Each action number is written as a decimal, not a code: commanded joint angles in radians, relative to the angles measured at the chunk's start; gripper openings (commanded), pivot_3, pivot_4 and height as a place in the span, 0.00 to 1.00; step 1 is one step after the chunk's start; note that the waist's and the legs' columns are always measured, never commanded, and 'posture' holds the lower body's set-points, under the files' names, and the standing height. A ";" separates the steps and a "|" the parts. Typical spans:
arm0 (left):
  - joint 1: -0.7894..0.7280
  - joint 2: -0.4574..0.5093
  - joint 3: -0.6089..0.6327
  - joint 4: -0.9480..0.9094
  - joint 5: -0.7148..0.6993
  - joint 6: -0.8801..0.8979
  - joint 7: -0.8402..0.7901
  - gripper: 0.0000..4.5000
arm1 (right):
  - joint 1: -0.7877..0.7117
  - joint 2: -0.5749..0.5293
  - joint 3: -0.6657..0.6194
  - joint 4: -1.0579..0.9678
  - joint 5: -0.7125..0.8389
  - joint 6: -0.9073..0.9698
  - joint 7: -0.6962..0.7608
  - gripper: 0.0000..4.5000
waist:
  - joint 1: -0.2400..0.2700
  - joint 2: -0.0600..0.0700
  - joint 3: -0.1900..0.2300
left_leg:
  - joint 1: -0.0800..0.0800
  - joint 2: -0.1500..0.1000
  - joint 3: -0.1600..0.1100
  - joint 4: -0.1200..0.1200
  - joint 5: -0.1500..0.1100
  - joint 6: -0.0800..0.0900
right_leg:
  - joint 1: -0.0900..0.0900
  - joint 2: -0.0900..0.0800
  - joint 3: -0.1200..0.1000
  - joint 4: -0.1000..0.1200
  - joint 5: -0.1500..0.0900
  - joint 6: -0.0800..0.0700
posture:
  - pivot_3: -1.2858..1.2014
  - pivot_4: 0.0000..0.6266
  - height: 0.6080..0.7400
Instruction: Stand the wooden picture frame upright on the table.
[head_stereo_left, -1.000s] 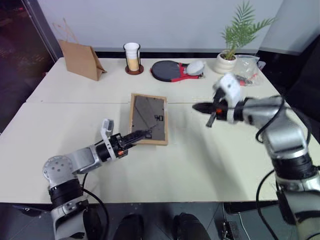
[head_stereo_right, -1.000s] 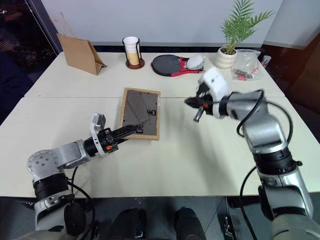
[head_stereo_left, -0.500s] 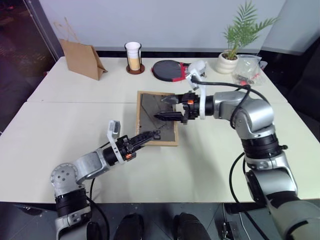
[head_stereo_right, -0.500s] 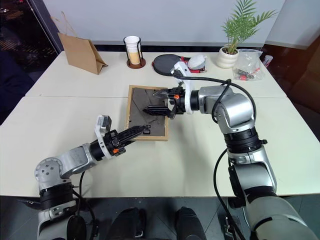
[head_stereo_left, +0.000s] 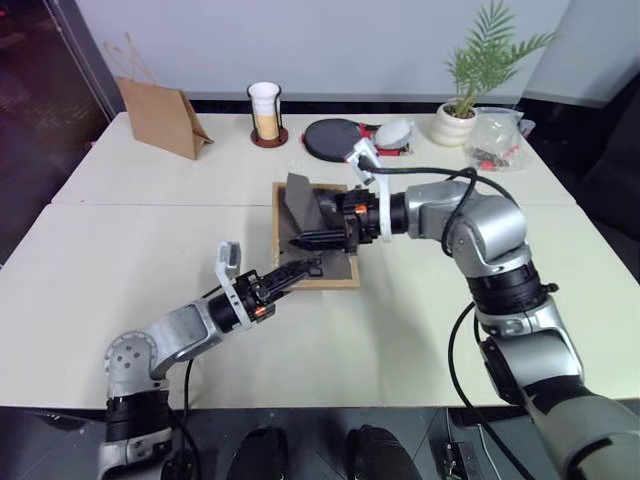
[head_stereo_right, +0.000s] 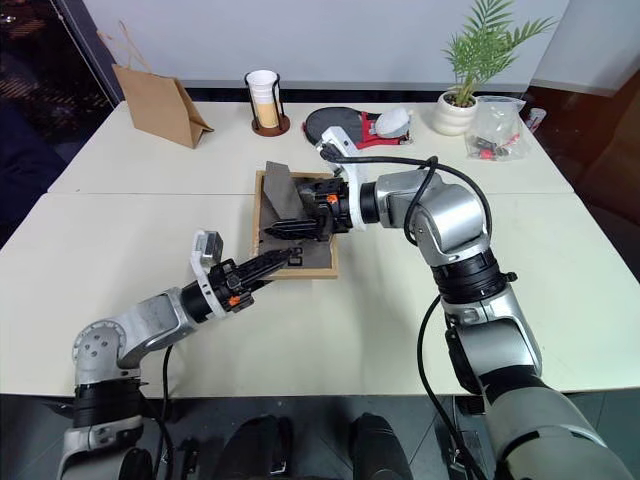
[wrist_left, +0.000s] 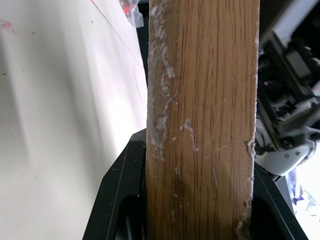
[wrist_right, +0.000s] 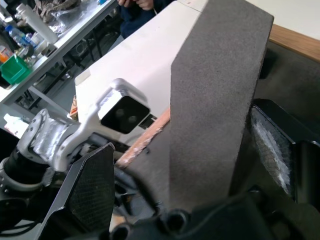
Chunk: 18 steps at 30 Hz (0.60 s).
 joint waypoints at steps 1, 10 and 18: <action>0.001 0.020 -0.022 -0.031 -0.052 -0.037 -0.007 0.24 | -0.005 -0.034 -0.051 -0.085 0.042 0.022 -0.013 0.99 | 0.000 0.000 0.000 | 0.000 0.000 0.000 0.000 0.000 0.000 | 0.000 0.000 0.000 0.000 0.000 0.000 | 0.52 0.24 1.00; -0.013 0.060 -0.051 0.001 -0.063 -0.079 -0.017 0.24 | 0.036 -0.105 -0.082 -0.195 0.067 0.060 -0.086 0.99 | -0.001 0.000 0.000 | 0.000 0.000 0.000 0.000 0.000 0.000 | 0.000 0.000 0.000 0.000 -0.001 -0.003 | 0.52 0.24 1.00; 0.000 0.104 -0.069 -0.037 -0.136 -0.094 -0.002 0.24 | 0.152 -0.453 0.095 -0.043 -0.457 -0.833 -0.082 0.99 | 0.003 0.000 0.000 | -0.001 -0.001 0.001 -0.001 0.000 0.001 | 0.002 0.001 0.000 -0.006 -0.002 -0.003 | 0.52 0.24 1.00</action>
